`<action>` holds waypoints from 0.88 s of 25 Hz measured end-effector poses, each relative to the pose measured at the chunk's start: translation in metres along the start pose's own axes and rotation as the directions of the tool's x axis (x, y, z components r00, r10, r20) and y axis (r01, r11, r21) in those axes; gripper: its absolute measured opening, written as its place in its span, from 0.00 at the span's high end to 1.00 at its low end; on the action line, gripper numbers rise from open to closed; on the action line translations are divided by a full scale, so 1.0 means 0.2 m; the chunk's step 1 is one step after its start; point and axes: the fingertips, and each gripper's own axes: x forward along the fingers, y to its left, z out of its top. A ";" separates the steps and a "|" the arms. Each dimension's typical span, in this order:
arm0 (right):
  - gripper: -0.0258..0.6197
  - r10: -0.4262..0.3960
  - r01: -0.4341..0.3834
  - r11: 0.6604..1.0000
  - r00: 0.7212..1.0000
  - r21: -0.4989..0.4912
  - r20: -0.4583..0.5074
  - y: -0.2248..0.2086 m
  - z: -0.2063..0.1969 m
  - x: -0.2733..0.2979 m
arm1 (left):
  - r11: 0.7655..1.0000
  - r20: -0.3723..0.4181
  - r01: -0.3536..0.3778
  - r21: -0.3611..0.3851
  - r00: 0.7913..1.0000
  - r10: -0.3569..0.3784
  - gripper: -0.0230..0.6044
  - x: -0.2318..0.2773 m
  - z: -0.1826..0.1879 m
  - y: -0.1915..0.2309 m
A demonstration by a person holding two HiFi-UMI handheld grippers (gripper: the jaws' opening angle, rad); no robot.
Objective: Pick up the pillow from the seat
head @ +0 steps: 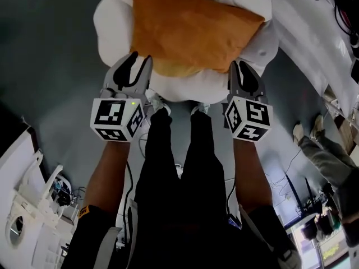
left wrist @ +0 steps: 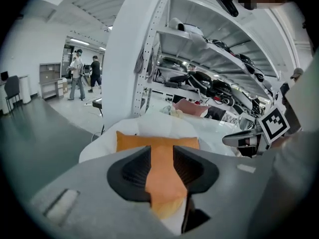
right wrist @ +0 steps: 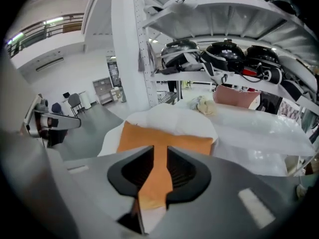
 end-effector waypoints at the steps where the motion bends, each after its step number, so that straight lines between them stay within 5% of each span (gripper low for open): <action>1: 0.83 0.000 0.000 1.000 1.000 0.000 -0.011 -0.01 -0.04 0.04 | 1.000 -0.013 -0.007 0.001 1.000 0.007 0.73 0.03 -0.03 0.02; 7: 0.75 -0.009 0.010 1.000 0.995 0.019 -0.099 -0.09 -0.30 0.27 | 1.000 -0.128 -0.011 -0.015 0.992 0.009 0.62 0.25 -0.29 0.14; 22: 0.56 -0.022 0.026 1.000 0.977 0.017 -0.210 -0.25 -0.69 0.67 | 0.999 -0.255 -0.044 -0.013 0.966 0.039 0.42 0.72 -0.68 0.31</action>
